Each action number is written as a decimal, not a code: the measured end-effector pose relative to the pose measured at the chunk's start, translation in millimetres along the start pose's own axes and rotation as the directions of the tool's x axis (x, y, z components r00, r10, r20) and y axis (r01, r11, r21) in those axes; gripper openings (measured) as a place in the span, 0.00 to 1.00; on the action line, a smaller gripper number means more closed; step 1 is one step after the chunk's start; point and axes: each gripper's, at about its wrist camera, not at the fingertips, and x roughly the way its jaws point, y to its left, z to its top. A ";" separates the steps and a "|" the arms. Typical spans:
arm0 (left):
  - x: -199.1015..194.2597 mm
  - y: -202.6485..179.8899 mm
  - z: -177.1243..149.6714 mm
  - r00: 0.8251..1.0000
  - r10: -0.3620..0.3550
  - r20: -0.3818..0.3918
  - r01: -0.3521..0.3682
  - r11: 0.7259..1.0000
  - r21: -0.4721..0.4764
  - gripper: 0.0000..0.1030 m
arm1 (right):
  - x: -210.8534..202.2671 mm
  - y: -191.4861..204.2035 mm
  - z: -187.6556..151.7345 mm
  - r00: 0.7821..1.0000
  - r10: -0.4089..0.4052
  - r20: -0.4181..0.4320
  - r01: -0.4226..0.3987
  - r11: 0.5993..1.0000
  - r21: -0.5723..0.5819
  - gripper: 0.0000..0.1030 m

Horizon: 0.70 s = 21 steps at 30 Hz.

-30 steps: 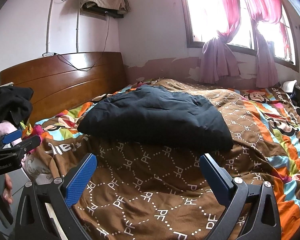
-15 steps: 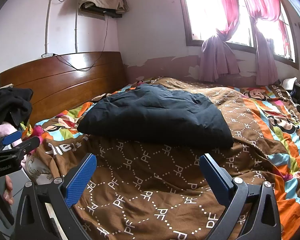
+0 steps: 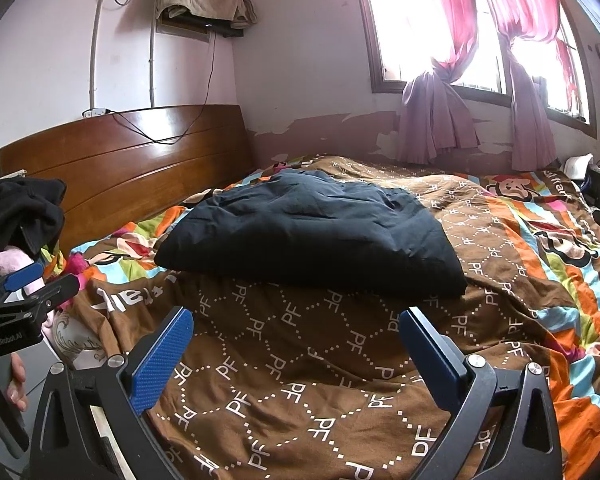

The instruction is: Fold large clothes

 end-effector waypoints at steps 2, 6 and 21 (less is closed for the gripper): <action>0.2 0.3 -0.2 1.000 -0.001 0.001 0.001 1.000 0.000 0.98 | 0.1 0.1 0.0 1.000 0.000 0.000 0.000 1.000 -0.001 1.00; -0.1 -0.5 -0.3 1.000 0.000 0.001 0.000 1.000 0.000 0.98 | 0.1 0.2 -0.1 1.000 0.000 0.000 0.000 1.000 0.001 1.00; -0.2 0.0 2.1 1.000 0.001 0.004 -0.001 1.000 0.006 0.98 | -0.6 0.5 0.8 1.000 -0.002 0.003 0.002 1.000 0.003 1.00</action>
